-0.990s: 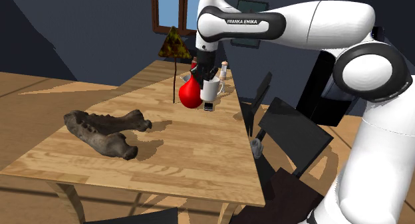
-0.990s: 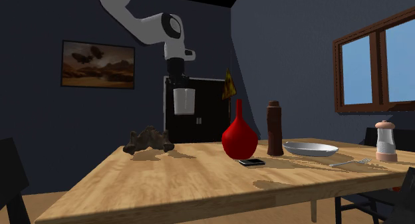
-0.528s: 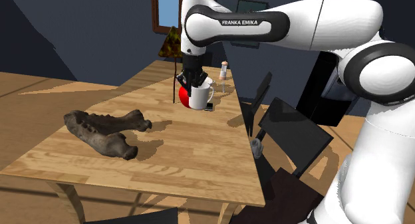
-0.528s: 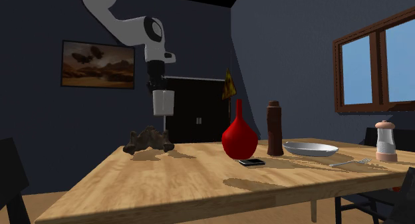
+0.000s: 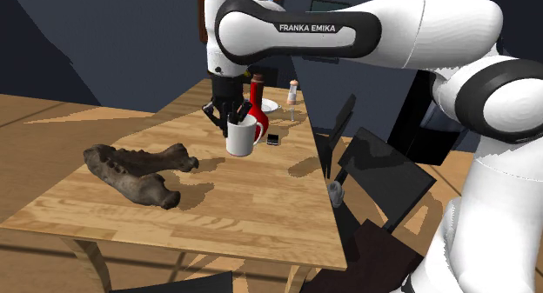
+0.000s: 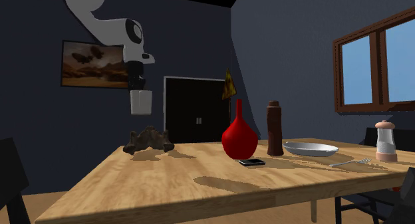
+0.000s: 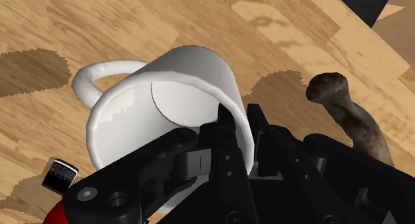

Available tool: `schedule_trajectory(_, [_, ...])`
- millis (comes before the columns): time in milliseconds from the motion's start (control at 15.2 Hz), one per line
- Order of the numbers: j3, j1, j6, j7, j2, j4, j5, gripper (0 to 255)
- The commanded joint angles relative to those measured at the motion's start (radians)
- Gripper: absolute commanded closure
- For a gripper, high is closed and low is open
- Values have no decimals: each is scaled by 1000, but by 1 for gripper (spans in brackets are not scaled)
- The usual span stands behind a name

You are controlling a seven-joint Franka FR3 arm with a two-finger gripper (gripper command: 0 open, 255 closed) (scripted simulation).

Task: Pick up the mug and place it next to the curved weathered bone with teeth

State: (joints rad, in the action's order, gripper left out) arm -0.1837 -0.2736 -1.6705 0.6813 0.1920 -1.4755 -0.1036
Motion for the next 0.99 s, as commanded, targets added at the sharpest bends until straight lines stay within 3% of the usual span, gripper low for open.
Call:
schedule_trajectory(0, [-18,-31,14,48,35,45,-10,255])
schedule_trajectory(462, [-70,-147,73,204,142,194,-47,255])
schedule_trajectory(924, [-69,-138,-30,210,124,73,-43,255])
